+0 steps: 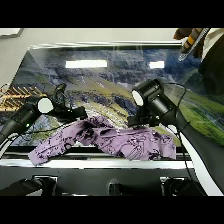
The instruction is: Fold the clothes and pants, and hang the long-sleeved shirts on hangers.
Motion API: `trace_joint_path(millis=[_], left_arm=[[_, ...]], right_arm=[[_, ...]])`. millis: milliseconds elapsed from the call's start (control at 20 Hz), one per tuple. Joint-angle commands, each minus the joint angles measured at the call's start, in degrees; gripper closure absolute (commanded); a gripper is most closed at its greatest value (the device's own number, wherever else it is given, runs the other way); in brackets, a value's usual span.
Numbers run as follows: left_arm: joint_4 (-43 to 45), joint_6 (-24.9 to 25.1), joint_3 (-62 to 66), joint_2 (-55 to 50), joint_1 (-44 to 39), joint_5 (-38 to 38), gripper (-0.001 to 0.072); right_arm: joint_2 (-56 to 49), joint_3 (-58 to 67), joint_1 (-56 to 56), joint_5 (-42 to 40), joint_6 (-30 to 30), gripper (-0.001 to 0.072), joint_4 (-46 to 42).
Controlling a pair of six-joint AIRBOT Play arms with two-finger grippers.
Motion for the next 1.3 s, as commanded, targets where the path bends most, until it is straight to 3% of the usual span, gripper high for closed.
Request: trace_joint_path(millis=[0,300,400,450,600,700,950,1000,1250], left_arm=[[0.15,0.02,0.04,-0.04,0.04,0.0,0.0099],[0.15,0.02,0.04,-0.02,0.04,-0.07,0.0099],[0.15,0.02,0.04,-0.04,0.04,-0.07,0.0099],[0.17,0.04,0.04,-0.02,0.04,-0.07,0.0098],[0.37,0.39,0.07,-0.02,0.04,-0.22,0.0098],[0.35,2.71,0.57,0.11,0.02,-1.99,0.0098],[0.44,6.64,6.64,0.39,-7.87,-9.64,0.0098],[1.14,5.57,7.17,0.35,-11.26,-9.4,0.0098],[17.7,-16.44,6.56,-1.53,-26.29,-11.1,0.0097]], right_arm=[[-0.33,-0.04,0.04,-0.76,-0.02,0.0194,-1.01],[-3.48,-0.68,0.07,-2.19,-0.07,0.0197,0.5],[-3.5,-0.74,0.04,-1.18,-0.11,0.0346,1.18],[-3.5,-0.74,0.04,-0.39,-0.15,0.0374,1.16],[-3.5,-0.74,0.07,1.33,-1.38,0.0595,1.16],[-3.21,-0.74,0.07,2.43,-1.66,0.0664,1.18],[-1.31,-0.74,0.07,1.75,-0.98,0.067,1.2],[-1.33,-0.74,0.07,1.03,-0.96,0.067,1.22],[-1.31,-0.74,0.07,-0.11,0.24,0.067,1.36]])
